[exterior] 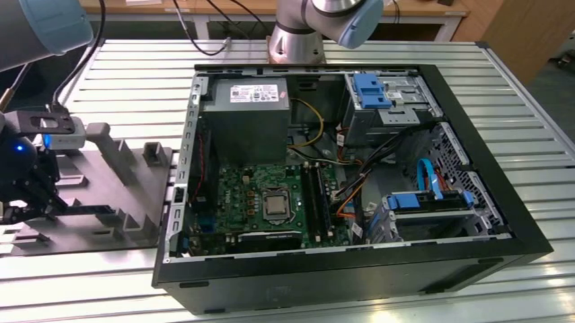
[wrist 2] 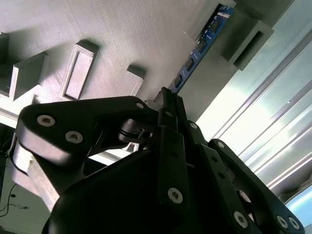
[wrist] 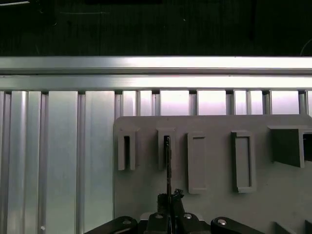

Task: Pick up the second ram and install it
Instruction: 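Pick up the second ram and move it above second insertion slot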

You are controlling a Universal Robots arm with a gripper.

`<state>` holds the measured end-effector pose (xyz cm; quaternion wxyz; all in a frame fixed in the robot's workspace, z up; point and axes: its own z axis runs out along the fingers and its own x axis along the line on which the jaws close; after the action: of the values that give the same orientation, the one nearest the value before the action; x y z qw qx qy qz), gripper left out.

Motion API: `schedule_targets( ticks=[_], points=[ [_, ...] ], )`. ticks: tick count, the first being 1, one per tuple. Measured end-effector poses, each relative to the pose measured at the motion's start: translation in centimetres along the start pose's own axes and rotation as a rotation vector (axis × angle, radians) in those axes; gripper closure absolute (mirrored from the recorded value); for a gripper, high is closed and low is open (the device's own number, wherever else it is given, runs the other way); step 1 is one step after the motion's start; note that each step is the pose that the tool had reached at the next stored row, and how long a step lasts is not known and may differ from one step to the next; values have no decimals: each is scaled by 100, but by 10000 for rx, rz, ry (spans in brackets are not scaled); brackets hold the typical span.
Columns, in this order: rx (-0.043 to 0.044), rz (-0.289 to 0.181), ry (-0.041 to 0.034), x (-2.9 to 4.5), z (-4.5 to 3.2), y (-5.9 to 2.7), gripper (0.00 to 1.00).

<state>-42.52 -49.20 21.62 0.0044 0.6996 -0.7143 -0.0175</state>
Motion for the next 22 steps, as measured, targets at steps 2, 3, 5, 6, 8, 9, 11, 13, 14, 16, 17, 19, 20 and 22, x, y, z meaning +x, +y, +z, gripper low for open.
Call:
schedule_targets(
  ticks=[2, 3, 5, 6, 8, 9, 11, 13, 14, 16, 17, 19, 20, 22],
  points=[
    [-1, 0, 1, 0, -24, 1, 87],
    [0, 0, 0, -1, -37, 1, 87],
    [0, 0, 0, -1, -61, 2, 87],
    [0, 0, 0, -1, -73, 2, 87],
    [0, 0, 1, -2, -101, 3, 87],
    [0, 0, 0, -2, -114, 4, 87],
    [-1, 0, 1, -2, -144, 5, 87],
    [0, 0, 1, -3, -176, 6, 87],
    [0, 0, 0, -3, -193, 6, 87],
    [0, -1, 0, -4, -235, 7, 87],
    [0, -1, 1, -5, -255, 8, 87],
    [0, -1, 0, -6, -297, 9, 87],
    [0, -1, 0, -6, -319, 10, 87],
    [0, 0, 0, -7, -364, 11, 87]
  ],
)
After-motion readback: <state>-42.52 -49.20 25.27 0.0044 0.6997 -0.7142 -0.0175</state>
